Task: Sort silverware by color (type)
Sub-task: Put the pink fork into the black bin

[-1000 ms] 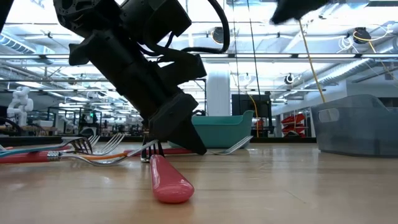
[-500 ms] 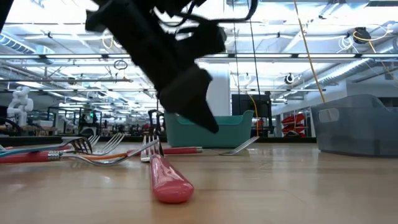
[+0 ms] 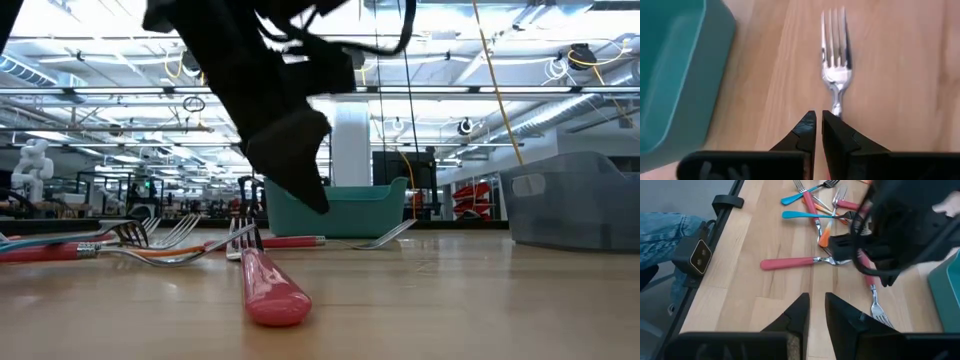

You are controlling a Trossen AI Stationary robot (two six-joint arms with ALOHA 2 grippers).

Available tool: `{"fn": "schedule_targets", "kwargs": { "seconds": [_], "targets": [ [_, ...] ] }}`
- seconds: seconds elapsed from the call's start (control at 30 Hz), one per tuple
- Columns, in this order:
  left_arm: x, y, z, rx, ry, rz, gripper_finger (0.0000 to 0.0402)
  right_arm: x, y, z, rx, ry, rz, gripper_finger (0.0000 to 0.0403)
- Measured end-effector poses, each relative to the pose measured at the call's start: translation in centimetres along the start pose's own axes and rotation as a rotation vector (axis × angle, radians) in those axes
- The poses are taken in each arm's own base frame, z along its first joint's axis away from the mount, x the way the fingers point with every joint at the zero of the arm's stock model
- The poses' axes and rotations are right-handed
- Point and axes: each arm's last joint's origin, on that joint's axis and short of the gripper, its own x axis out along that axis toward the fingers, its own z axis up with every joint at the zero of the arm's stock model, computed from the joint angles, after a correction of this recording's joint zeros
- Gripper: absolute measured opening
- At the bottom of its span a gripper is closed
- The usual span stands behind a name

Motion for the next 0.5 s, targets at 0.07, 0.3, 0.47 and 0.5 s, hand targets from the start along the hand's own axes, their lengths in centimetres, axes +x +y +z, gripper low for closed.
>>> {"fn": "schedule_targets", "kwargs": {
  "seconds": [0.07, 0.3, 0.47, 0.5],
  "targets": [
    [0.3, 0.5, 0.0, -0.012, 0.028, -0.042, 0.0049, 0.0, 0.0, 0.0, 0.000, 0.000, 0.000, 0.0054],
    [1.2, 2.1, 0.4, -0.050, 0.068, -0.110, 0.0147, 0.0, 0.0, 0.0, -0.001, 0.000, 0.000, 0.0054],
    [1.1, 1.6, 0.1, 0.015, 0.081, -0.133, 0.0187, 0.0, 0.0, 0.0, -0.003, 0.002, 0.001, 0.0054],
    [1.4, 1.5, 0.0, 0.019, 0.084, -0.132, 0.0190, 0.0, 0.0, 0.0, -0.003, 0.002, 0.002, 0.0054]
  ]
}}
